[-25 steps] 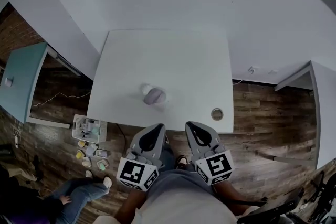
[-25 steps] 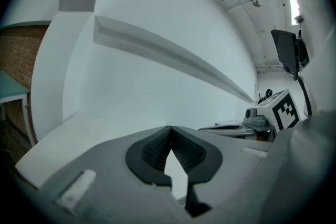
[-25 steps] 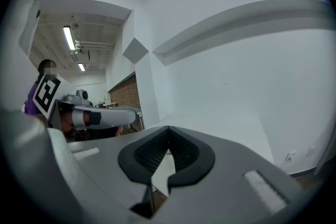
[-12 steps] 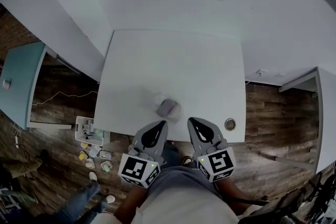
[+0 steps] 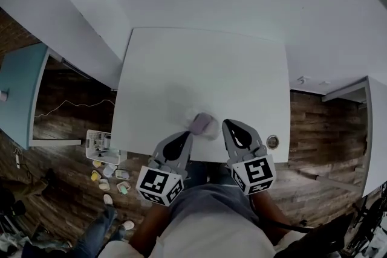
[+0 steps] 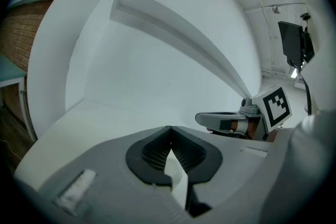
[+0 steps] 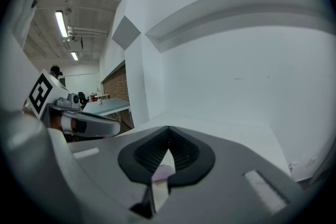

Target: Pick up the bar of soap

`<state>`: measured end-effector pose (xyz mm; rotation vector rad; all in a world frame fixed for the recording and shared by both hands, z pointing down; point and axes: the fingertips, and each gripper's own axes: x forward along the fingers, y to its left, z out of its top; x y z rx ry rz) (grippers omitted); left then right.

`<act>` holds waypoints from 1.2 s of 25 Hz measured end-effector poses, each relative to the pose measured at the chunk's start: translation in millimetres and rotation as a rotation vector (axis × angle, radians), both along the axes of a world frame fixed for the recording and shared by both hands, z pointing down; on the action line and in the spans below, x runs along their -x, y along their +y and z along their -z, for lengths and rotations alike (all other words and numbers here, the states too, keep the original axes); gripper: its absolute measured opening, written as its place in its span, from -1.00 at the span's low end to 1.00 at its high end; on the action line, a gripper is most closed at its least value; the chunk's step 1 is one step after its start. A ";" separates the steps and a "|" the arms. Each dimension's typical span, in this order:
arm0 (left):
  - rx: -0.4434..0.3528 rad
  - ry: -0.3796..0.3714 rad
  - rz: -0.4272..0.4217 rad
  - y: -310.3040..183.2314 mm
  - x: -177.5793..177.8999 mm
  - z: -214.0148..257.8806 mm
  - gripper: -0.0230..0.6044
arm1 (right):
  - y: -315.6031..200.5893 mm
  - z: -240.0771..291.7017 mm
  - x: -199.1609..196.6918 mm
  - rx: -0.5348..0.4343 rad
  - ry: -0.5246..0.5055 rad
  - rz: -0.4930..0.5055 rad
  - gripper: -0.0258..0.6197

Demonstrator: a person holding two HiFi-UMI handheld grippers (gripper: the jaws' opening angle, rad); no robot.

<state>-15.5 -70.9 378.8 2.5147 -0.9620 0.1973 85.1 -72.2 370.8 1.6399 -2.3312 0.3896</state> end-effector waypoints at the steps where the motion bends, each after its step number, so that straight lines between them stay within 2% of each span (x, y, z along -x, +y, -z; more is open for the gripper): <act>1: 0.023 0.005 0.002 -0.3 0.9 -6.9 -0.92 | -3.2 -3.7 -1.0 0.005 0.004 0.000 -0.91; 8: 0.191 0.065 0.056 -3.0 2.5 -53.8 -0.92 | -26.0 -33.0 0.3 0.055 0.033 0.062 -0.91; 13: 0.270 0.090 0.096 0.0 0.7 -76.5 -0.92 | -32.9 -54.5 6.2 0.103 0.035 0.120 -0.91; 17: 0.347 0.138 0.142 -2.1 -1.7 -97.0 -0.92 | -41.4 -69.2 6.0 0.146 0.009 0.144 -0.91; 26: 0.454 0.168 0.224 2.0 9.8 -128.3 -0.92 | -52.9 -102.2 25.2 0.223 0.026 0.240 -0.91; 30: 0.511 0.198 0.231 2.9 9.7 -141.6 -0.88 | -51.5 -118.9 34.3 0.251 0.096 0.299 -0.91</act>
